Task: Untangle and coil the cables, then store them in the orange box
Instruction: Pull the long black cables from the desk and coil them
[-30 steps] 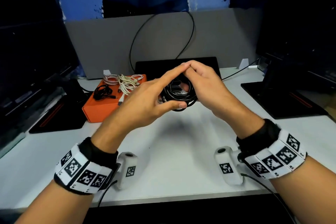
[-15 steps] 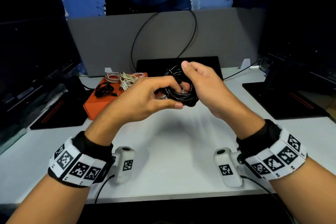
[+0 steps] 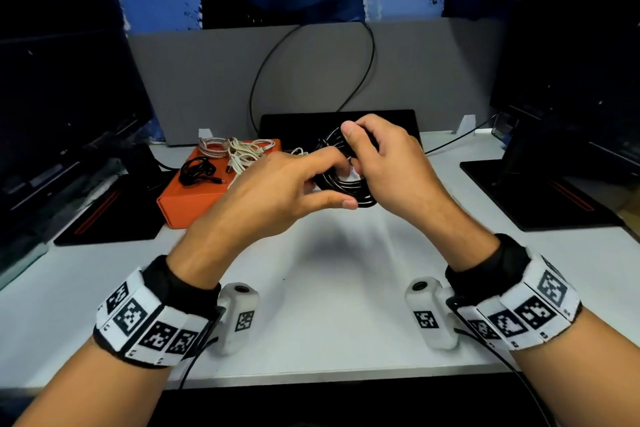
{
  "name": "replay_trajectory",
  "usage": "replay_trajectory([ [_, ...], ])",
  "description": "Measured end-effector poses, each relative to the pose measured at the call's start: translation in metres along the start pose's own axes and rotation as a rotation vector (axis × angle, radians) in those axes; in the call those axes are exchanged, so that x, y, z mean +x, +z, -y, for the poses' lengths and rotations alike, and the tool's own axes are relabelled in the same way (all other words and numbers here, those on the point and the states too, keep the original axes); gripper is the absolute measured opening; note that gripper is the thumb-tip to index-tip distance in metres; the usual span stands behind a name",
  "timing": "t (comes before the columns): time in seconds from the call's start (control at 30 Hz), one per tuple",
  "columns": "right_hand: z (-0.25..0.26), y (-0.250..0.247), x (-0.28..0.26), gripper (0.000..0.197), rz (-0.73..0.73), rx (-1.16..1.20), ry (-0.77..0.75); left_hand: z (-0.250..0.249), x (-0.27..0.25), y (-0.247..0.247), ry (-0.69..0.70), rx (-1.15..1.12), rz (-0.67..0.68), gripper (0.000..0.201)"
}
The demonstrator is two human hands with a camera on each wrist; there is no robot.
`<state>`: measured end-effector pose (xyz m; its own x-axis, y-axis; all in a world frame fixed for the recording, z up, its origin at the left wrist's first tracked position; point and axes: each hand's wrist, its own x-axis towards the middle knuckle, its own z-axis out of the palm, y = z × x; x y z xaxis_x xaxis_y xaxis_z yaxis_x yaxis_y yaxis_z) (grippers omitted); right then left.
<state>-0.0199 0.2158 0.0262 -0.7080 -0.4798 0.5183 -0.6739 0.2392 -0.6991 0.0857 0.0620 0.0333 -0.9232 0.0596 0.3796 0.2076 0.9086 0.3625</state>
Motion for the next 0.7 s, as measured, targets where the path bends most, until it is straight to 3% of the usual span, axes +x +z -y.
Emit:
replay_trajectory([
  [0.13, 0.007, -0.003, -0.001, 0.031, -0.097, 0.058, -0.024, -0.006, -0.003, -0.006, 0.026, -0.410, 0.027, 0.061],
  [0.2, 0.011, -0.001, -0.003, 0.033, -0.105, 0.134, -0.020, -0.005, -0.003, -0.008, -0.002, -0.498, -0.095, 0.062],
  [0.27, 0.014, 0.004, -0.008, 0.032, -0.089, 0.197, -0.036, -0.006, -0.002, -0.006, -0.117, -0.415, -0.236, 0.052],
  [0.33, 0.016, 0.009, -0.013, 0.029, -0.066, 0.193, -0.062, -0.010, 0.000, -0.002, -0.157, -0.285, -0.284, 0.037],
  [0.47, 0.018, 0.005, -0.013, 0.028, 0.053, 0.126, -0.090, -0.005, 0.001, -0.003, -0.124, -0.146, -0.247, 0.027],
  [0.6, 0.017, -0.011, -0.012, 0.039, 0.166, -0.066, -0.146, 0.005, 0.000, -0.006, -0.102, -0.016, -0.182, 0.028],
  [0.7, 0.017, -0.024, -0.005, 0.030, 0.199, -0.242, -0.208, 0.003, 0.000, -0.007, -0.080, 0.025, -0.149, 0.029],
])
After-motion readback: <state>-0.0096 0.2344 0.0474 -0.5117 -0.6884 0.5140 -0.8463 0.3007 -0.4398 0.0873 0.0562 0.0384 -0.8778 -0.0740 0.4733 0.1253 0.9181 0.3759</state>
